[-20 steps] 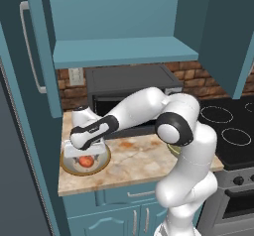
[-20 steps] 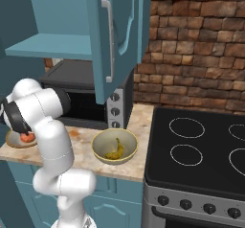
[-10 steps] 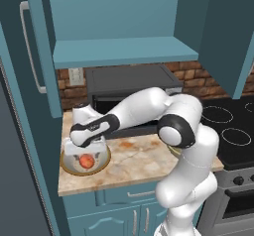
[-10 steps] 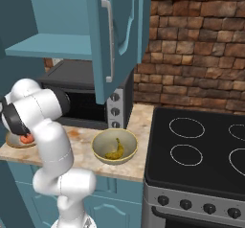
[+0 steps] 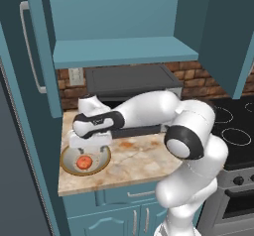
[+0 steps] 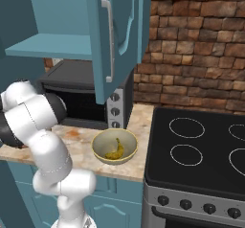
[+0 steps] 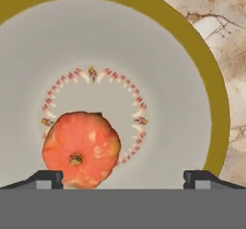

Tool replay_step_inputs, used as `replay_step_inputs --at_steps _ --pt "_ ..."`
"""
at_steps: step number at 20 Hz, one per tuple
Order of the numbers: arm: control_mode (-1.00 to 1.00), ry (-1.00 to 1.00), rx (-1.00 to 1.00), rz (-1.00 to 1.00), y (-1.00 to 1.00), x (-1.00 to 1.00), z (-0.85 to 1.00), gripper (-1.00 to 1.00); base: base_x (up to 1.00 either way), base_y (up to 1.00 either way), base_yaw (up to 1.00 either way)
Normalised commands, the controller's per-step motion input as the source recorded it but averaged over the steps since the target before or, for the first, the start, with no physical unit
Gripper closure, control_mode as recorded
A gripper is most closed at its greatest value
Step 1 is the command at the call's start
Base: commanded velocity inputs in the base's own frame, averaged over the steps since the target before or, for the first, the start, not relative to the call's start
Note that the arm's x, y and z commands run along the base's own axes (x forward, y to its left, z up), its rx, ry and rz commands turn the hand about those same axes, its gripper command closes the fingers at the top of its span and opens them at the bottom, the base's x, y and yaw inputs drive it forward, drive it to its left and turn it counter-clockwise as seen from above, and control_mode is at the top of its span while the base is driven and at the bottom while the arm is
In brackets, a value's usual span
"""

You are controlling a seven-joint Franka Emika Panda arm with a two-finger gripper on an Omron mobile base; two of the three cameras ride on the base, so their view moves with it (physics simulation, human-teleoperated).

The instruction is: Pick both bowls and place them on the counter. Then place the banana in one bowl and place the squash in the other bowl.

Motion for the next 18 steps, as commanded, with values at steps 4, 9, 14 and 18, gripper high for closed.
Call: replay_step_inputs --at_steps 4,9,14,18 --pt "-1.0 -0.07 0.11 0.0 -0.4 -0.34 0.18 -1.0 0.0 0.0 0.0" --pt "-1.0 -0.1 0.09 0.0 -0.42 -0.42 0.16 -1.0 0.0 0.0 0.0" --pt "-1.0 -0.05 0.03 0.05 -0.5 -0.44 0.22 -1.0 0.0 0.0 0.0" --pt "-1.0 -0.03 0.0 0.07 -0.5 -0.49 0.29 -1.0 0.0 0.0 0.0"
